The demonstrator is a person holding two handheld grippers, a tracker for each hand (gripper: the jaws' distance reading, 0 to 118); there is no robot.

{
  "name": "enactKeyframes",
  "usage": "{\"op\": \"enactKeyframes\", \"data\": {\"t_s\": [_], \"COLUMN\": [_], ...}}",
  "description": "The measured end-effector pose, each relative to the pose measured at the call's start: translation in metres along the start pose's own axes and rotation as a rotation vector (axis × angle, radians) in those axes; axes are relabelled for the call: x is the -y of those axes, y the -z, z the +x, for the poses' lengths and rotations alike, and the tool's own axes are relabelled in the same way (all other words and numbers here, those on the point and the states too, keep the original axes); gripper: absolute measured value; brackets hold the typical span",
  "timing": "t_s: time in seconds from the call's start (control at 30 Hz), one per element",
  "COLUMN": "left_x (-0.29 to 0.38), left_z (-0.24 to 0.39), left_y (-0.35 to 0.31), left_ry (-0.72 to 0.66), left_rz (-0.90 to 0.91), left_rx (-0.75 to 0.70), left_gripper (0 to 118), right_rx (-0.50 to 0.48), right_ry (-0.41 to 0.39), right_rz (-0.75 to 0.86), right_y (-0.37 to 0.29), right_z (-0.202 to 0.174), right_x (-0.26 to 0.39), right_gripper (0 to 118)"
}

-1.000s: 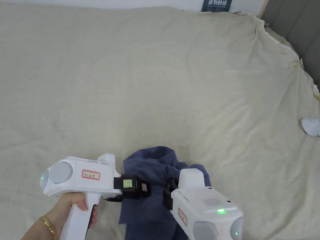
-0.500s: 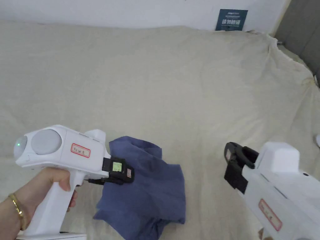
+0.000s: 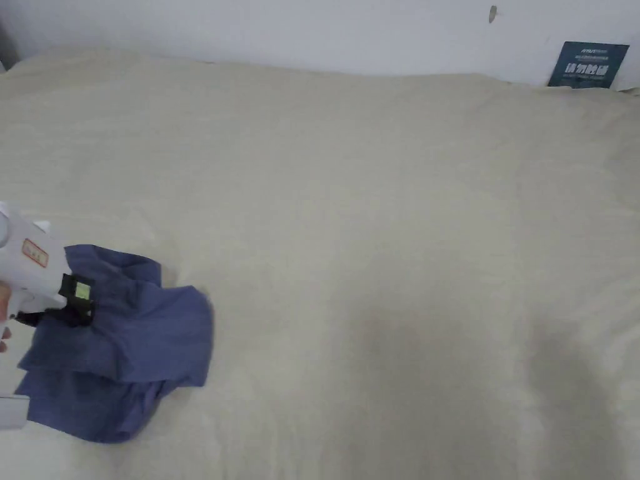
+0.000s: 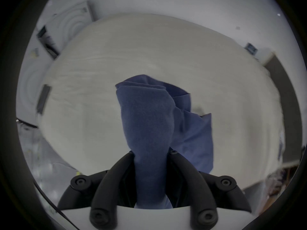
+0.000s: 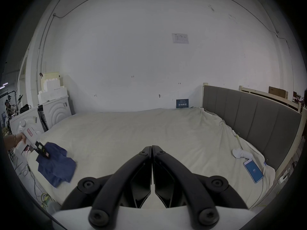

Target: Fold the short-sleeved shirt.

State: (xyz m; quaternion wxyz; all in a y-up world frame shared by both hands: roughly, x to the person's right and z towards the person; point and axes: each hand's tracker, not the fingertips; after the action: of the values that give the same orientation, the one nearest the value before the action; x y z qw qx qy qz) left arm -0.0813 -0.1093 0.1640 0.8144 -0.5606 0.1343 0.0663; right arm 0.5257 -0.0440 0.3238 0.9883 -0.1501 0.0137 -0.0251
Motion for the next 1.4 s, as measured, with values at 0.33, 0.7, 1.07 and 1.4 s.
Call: {"op": "enactKeyframes", "data": {"t_s": [0.33, 0.7, 1.07, 1.4], "left_x": [-0.033, 0.001, 0.097, 0.161], "left_z": [-0.063, 0.025, 0.193, 0.265], "left_y": [0.041, -0.092, -0.174, -0.173], "left_ry": [0.047, 0.03, 0.082, 0.139], "left_rz": [0.19, 0.822, 1.092, 1.136], "left_rx": [-0.596, -0.415, 0.065, 0.198], "left_gripper": [86, 112, 7, 0], "right_rx": [-0.001, -0.008, -0.013, 0.036], "right_ry": [-0.024, -0.036, -0.05, -0.112], "right_rz": [-0.08, -0.018, 0.14, 0.186], "right_y": [0.008, -0.017, -0.048, -0.058], "right_z": [-0.017, 0.019, 0.047, 0.059], "right_x": [0.01, -0.007, -0.032, -0.025], "right_gripper": [0, 0, 0, 0]}}
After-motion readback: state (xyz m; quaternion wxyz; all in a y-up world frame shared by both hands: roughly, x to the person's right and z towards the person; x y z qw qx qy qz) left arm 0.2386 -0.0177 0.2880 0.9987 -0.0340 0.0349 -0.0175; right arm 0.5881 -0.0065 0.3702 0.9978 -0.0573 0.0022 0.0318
